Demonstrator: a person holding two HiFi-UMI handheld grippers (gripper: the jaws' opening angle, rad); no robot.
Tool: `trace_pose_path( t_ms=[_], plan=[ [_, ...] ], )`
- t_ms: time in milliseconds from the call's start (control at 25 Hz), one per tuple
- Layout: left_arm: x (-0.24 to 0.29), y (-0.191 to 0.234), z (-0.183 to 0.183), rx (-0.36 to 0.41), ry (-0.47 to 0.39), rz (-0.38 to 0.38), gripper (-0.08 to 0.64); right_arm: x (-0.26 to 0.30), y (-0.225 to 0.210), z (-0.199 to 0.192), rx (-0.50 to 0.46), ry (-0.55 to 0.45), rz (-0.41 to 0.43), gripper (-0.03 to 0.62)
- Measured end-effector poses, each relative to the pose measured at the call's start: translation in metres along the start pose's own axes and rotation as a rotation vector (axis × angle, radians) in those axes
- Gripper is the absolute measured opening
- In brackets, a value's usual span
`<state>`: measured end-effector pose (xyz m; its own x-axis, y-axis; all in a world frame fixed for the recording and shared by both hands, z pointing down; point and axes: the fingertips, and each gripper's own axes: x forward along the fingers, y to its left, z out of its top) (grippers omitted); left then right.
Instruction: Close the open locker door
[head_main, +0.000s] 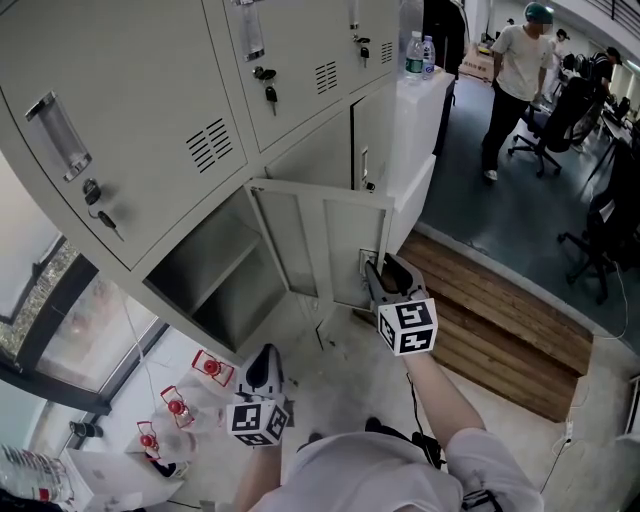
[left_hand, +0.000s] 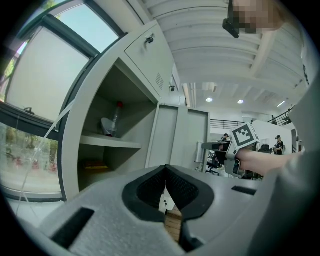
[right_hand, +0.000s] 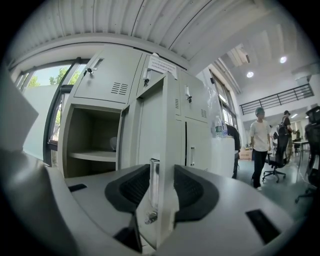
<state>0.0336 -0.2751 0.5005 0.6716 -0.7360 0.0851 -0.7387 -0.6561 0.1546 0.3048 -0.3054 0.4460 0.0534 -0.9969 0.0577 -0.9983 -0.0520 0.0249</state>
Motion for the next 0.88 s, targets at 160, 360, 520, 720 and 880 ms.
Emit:
trace_pose_path(
  t_ms=[160, 360, 520, 720, 880],
  plan=[
    [-0.002, 0.002, 0.001, -0.004, -0.002, 0.003, 0.008, -0.004, 0.003, 0.0, 0.005, 0.0, 0.007, 0.137],
    [-0.007, 0.003, 0.002, -0.002, -0.006, 0.005, 0.008, -0.011, 0.009, 0.0, 0.001, 0.0, 0.015, 0.137],
    [-0.01, 0.005, 0.002, -0.008, -0.006, 0.002, 0.008, -0.015, 0.014, -0.001, 0.001, 0.0, 0.02, 0.137],
    [-0.016, 0.005, 0.004, -0.008, -0.008, -0.002, 0.008, -0.017, 0.016, 0.0, -0.01, 0.008, 0.026, 0.137],
    [-0.021, 0.005, 0.003, -0.009, -0.007, -0.004, 0.008, -0.019, 0.019, 0.0, -0.008, 0.011, 0.024, 0.137]
  ],
)
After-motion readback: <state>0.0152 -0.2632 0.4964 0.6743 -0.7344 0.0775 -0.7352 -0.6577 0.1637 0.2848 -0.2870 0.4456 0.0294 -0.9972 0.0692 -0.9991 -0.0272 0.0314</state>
